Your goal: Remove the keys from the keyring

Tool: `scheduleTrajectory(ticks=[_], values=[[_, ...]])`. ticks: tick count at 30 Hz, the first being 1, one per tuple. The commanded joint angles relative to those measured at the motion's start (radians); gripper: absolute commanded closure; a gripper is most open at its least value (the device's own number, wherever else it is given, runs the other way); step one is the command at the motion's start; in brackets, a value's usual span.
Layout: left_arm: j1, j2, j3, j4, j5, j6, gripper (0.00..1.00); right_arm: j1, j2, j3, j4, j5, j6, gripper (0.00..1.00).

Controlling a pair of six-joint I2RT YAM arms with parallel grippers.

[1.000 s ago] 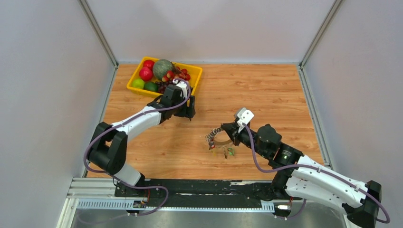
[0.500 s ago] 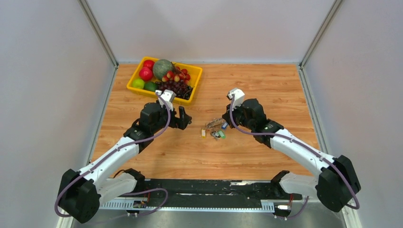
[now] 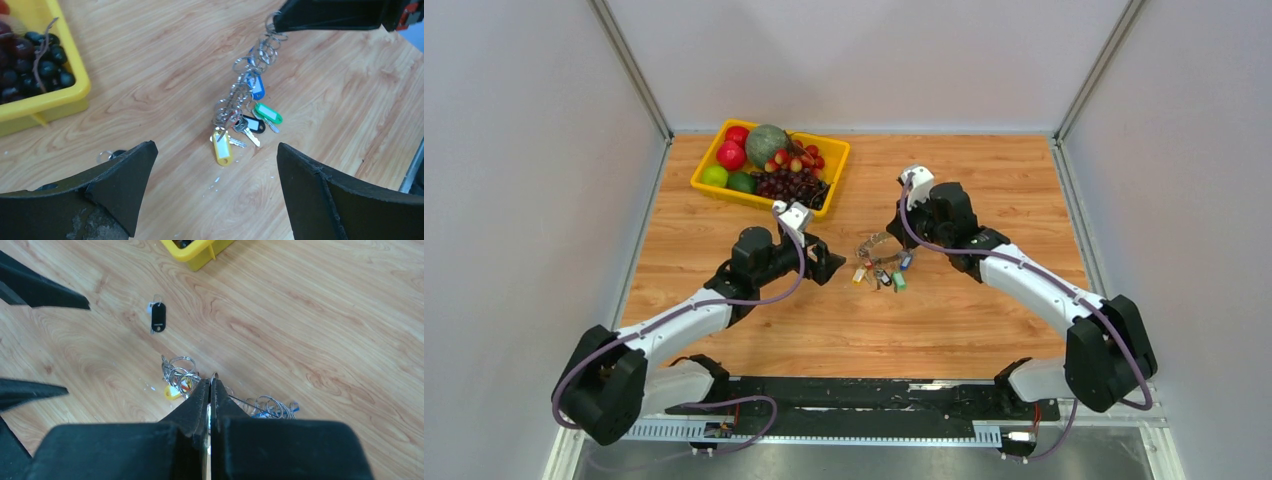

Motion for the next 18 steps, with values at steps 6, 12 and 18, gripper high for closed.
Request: scheduleTrajectory(ticks=[6,12,18], values=[[-0.033,0.055,0.019,0.116,-0.039,0.055,0.0,-0.061,0.185,0.179,0.057,0.01,0.01,1.0],[-0.033,-0.118,-0.025,-0.017,-0.201,0.017,0.0,-0.111,0.27,0.267,0.059,0.149,0.099,0.0],[-0.034,-0.332,-0.01,-0.233,-0.536,-0.302,0.0,-0.119,0.111,0.233,0.047,0.356,0.211,0.0]])
